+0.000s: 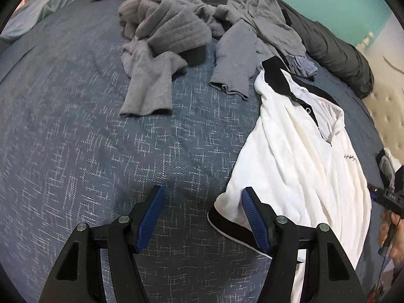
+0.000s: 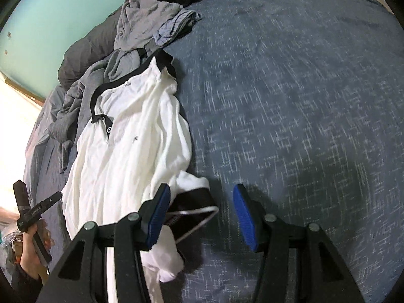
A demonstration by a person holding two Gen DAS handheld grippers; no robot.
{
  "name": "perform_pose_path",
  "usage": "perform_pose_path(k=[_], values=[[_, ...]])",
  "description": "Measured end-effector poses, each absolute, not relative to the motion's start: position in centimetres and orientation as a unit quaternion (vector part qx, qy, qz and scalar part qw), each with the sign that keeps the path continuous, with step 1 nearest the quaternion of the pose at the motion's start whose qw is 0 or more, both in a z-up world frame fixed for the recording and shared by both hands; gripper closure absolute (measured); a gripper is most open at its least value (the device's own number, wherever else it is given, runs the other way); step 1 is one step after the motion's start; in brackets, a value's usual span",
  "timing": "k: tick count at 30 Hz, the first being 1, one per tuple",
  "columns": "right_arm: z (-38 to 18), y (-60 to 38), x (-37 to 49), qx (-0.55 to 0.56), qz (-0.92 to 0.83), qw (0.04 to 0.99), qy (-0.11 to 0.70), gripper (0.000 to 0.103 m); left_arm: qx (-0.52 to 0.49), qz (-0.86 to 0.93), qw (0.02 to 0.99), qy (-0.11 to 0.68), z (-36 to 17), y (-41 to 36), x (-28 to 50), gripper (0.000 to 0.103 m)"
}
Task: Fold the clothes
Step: 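Grasp the white shirt hem with the right gripper while the left gripper grasps the hem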
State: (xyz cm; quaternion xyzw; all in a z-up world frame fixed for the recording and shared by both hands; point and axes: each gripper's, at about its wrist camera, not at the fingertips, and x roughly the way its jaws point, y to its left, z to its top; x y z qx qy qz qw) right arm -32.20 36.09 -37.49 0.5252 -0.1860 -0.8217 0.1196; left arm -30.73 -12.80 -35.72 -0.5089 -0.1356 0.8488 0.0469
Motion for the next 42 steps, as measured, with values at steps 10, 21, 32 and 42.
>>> perform_pose_path(k=[10, 21, 32, 42], values=[[-38.6, 36.0, -31.7, 0.532, -0.816, 0.139, -0.179, 0.078, -0.504, 0.848, 0.078, -0.143, -35.7, -12.4, -30.5, 0.062], [-37.0, 36.4, -31.5, 0.509, -0.839, 0.123, -0.150, 0.100, -0.498, 0.851, 0.094, -0.138, -35.2, -12.3, -30.4, 0.094], [-34.1, 40.8, -32.5, 0.484, -0.858, 0.083, -0.152, 0.100, -0.483, 0.863, 0.064, -0.133, -32.9, -15.0, -31.1, 0.097], [-31.5, 45.2, -33.9, 0.468, -0.871, 0.047, -0.144, 0.101, -0.493, 0.864, 0.028, -0.098, -31.2, -17.3, -33.3, 0.098]])
